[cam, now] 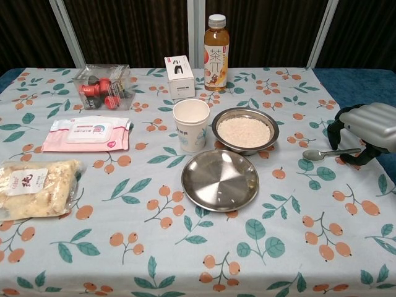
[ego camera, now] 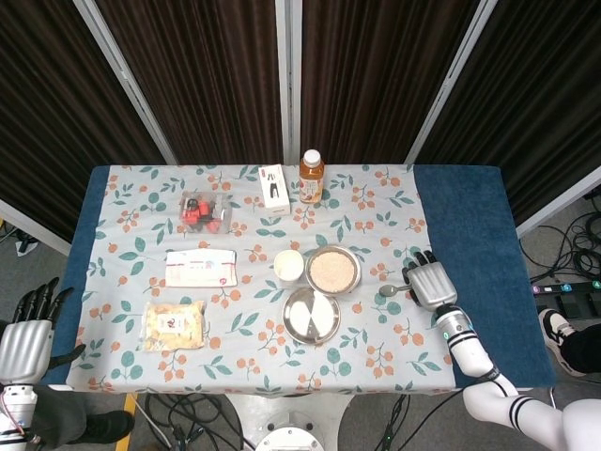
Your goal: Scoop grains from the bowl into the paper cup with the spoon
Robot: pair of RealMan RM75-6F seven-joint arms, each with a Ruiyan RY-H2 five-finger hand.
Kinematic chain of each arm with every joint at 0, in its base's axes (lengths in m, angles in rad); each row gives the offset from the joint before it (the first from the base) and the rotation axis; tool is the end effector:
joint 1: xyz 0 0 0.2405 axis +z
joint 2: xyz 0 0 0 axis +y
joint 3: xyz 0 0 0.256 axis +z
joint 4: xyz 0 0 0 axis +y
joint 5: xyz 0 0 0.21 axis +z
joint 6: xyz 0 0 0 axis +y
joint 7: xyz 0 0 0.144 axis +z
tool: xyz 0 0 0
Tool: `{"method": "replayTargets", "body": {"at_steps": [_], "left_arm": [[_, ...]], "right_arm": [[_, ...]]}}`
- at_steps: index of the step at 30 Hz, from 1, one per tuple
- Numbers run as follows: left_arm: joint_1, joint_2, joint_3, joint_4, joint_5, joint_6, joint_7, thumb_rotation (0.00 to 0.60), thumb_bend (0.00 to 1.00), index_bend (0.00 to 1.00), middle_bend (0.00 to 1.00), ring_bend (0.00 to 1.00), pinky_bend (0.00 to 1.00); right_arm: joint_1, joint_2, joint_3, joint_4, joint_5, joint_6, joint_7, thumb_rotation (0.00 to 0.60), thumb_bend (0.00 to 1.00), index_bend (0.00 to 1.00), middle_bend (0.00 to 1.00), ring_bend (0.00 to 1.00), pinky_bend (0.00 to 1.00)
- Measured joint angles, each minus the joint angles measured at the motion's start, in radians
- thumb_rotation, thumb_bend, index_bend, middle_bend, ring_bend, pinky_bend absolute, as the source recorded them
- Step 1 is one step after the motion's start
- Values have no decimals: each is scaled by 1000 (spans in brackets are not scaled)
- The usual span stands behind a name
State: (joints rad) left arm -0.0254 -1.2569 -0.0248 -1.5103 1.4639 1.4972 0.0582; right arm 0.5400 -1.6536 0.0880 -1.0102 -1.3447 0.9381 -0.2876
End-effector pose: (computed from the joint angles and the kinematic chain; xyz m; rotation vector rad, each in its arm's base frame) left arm -0.3334 0.1567 0.1233 -1.3345 -0.9490 -0.8157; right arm -0.2872 -0.3278 -0.0200 1.8526 -0.7373 0.5591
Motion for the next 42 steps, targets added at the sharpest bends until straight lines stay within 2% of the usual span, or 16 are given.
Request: {"method": "replayTargets", "body": {"at_steps": [13,22,28,34,42], "left_arm": [[1,-3,1,13,0,-1,-11,600,58,187,106,59,93],[0,-1,-1,10,5,4,-7,600,59,187,106,59,93],[0,3,-1,7,8,8,-6,600,58,187,107,59,93],[0,7,-2,7,13,13,-9,600,58,187,106,60,93],[-1,6,-4,14,15,16,-17,600,59,187,106,59,93]], "right_arm": [[-1,-1,-4,-9,3,17,-10,600,327,576,440,188,170],[-5,55,3,-85,-3,45,-14,600,327,590,478,226,177],[15,109,27,-163,19,27,-37,600,327,594,482,227,177],[79,178,70,-256,53,-24,-133,600,327,599,486,230,179],[229,210,117,-320,161,-136,-392,600,327,601,486,229,178]]}}
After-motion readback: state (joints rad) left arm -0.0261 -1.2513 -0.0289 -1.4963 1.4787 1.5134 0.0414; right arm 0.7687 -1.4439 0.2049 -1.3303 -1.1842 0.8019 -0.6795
